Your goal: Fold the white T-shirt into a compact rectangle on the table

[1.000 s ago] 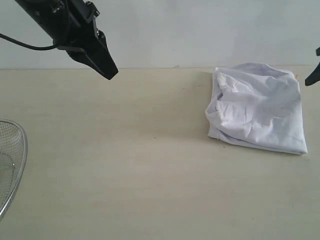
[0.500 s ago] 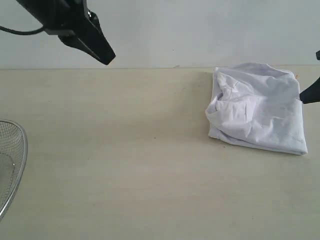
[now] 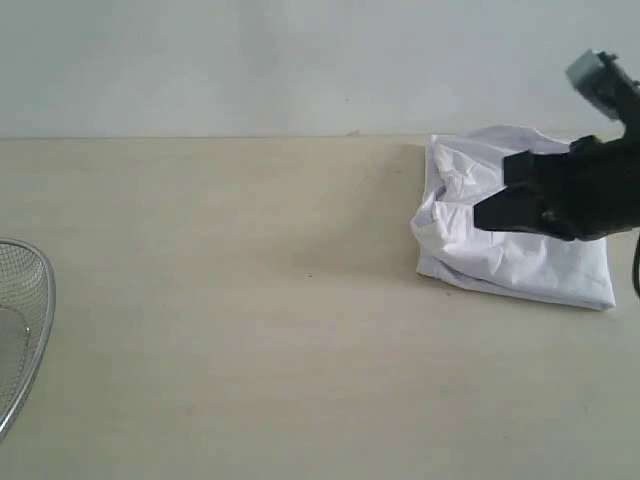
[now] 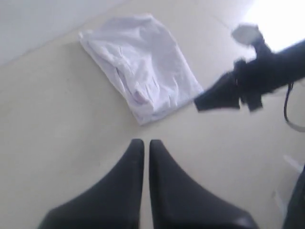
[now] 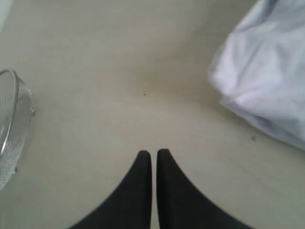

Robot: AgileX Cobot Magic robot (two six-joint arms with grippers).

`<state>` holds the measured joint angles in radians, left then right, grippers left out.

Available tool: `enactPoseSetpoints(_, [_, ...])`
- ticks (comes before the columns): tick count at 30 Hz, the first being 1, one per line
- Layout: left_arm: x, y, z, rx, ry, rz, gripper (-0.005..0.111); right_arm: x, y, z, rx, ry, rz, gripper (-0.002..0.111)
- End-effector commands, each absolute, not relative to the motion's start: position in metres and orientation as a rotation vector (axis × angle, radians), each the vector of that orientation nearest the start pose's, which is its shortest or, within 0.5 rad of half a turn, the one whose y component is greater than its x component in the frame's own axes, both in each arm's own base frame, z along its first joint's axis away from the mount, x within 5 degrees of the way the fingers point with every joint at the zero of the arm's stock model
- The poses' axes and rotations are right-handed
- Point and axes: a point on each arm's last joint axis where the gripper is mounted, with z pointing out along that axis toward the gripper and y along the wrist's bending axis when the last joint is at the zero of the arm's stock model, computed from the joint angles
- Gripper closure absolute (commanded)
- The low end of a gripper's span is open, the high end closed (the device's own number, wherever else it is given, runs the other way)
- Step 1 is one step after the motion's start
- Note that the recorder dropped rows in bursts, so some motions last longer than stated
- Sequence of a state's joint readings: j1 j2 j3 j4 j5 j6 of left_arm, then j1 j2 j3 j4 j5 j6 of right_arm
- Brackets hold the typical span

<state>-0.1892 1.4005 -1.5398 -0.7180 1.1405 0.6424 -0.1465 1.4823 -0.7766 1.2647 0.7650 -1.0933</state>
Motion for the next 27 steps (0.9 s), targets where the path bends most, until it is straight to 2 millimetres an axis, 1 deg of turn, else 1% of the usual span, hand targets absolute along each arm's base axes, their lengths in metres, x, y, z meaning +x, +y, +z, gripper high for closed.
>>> enactPoseSetpoints(1, [0.242,-0.100,0.447,0.615,1.931,-0.753,0.102,0.264,0.058,0.230,-0.254,2.288,0.672,0.108])
enactPoseSetpoints(3, [0.229,-0.097,0.442,0.598,1.888,-0.733,0.102,0.260,0.068,0.229,-0.274,2.279,0.599,0.108])
enactPoseSetpoints(5, [0.217,-0.091,0.434,0.540,1.860,-0.694,0.102,0.257,0.077,0.226,-0.289,2.272,0.539,0.108])
enactPoseSetpoints(8, [0.203,-0.082,0.417,0.365,1.815,-0.712,0.102,0.253,0.085,0.219,-0.285,2.268,0.426,0.108])
enactPoseSetpoints(10, [0.195,-0.083,0.400,0.299,1.811,-0.739,0.102,0.250,0.088,0.213,-0.269,2.259,0.327,0.108])
enactPoseSetpoints(13, [0.187,-0.089,0.375,0.287,1.836,-0.730,0.102,0.245,0.091,0.207,-0.240,2.248,0.228,0.108])
enactPoseSetpoints(15, [0.181,-0.094,0.366,0.294,1.840,-0.734,0.102,0.242,0.093,0.204,-0.248,2.260,0.234,0.108])
enactPoseSetpoints(17, [0.174,-0.097,0.359,0.325,1.843,-0.739,0.102,0.238,0.098,0.202,-0.275,2.284,0.296,0.108])
enactPoseSetpoints(20, [0.168,-0.098,0.355,0.358,1.846,-0.743,0.102,0.236,0.100,0.201,-0.296,2.296,0.335,0.108])
enactPoseSetpoints(22, [0.166,-0.098,0.354,0.367,1.852,-0.749,0.102,0.237,0.099,0.201,-0.287,2.295,0.329,0.108])
enactPoseSetpoints(27, [0.166,-0.098,0.354,0.370,1.855,-0.753,0.102,0.237,0.099,0.201,-0.286,2.294,0.327,0.108])
